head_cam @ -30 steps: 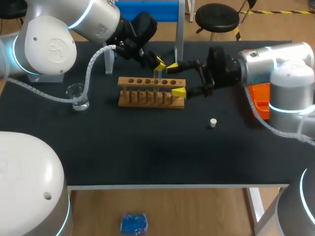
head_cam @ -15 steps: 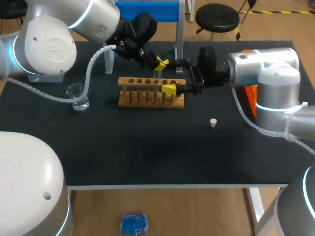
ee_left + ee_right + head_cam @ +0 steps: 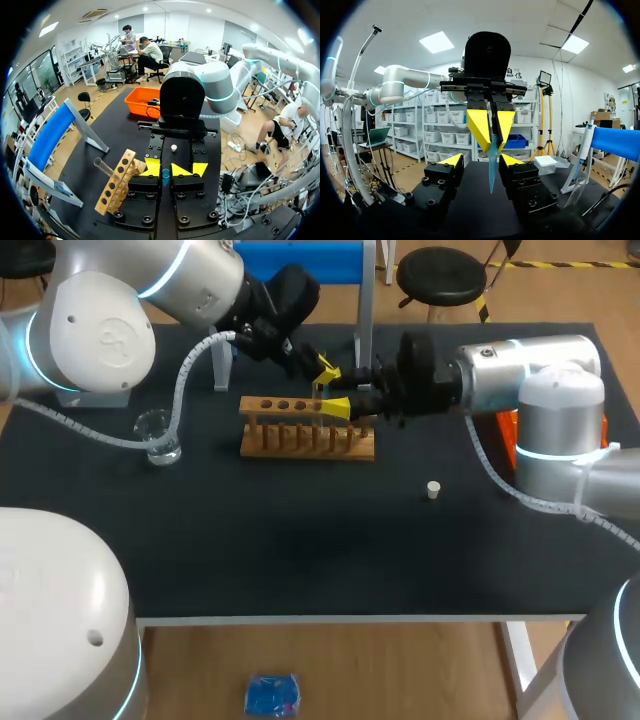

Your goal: Invert the test tube, pick up the pipette, mount the tip to pipette, aspirate from beaker and dispense into the tube, eject the tip, return the pipette, and cap with the stopper.

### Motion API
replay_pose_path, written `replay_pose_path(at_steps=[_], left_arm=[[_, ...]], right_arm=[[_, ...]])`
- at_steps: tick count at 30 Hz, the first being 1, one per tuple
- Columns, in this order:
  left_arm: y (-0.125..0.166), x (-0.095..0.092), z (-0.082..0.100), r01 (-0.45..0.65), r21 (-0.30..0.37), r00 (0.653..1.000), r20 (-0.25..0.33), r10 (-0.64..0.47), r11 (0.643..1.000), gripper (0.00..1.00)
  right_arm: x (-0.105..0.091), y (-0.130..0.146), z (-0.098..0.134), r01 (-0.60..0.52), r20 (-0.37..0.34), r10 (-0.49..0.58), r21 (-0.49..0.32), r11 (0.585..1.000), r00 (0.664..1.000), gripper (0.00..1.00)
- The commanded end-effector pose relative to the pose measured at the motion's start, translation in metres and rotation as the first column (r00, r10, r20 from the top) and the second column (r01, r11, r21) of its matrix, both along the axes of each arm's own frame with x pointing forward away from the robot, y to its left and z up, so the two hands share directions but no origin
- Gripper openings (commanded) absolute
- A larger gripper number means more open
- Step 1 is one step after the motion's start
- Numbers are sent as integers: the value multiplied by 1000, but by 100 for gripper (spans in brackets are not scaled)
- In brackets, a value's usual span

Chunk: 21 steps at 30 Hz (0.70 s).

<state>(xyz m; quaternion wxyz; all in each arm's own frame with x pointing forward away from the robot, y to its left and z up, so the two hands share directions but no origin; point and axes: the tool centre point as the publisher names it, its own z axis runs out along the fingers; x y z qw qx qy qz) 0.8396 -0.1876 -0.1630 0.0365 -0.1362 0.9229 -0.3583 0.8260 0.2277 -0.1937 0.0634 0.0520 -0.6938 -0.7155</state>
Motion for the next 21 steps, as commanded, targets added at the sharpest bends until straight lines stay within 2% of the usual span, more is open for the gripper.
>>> replay_pose_path(at_steps=[1,9,19,21], left_arm=[[0,0,1,0,4,1000,-2,0,1000,0],[0,0,1,0,4,1000,-2,0,1000,0],[0,0,1,0,4,1000,-2,0,1000,0],[0,0,1,0,4,1000,-2,0,1000,0]], right_arm=[[0,0,0,-5,1,5,3,1000,1000,42],[0,1,0,-7,1,7,-2,1000,1000,29],[-1,5,0,-11,-3,11,-8,1000,1000,28],[-1,5,0,-10,-4,10,-9,1000,1000,25]])
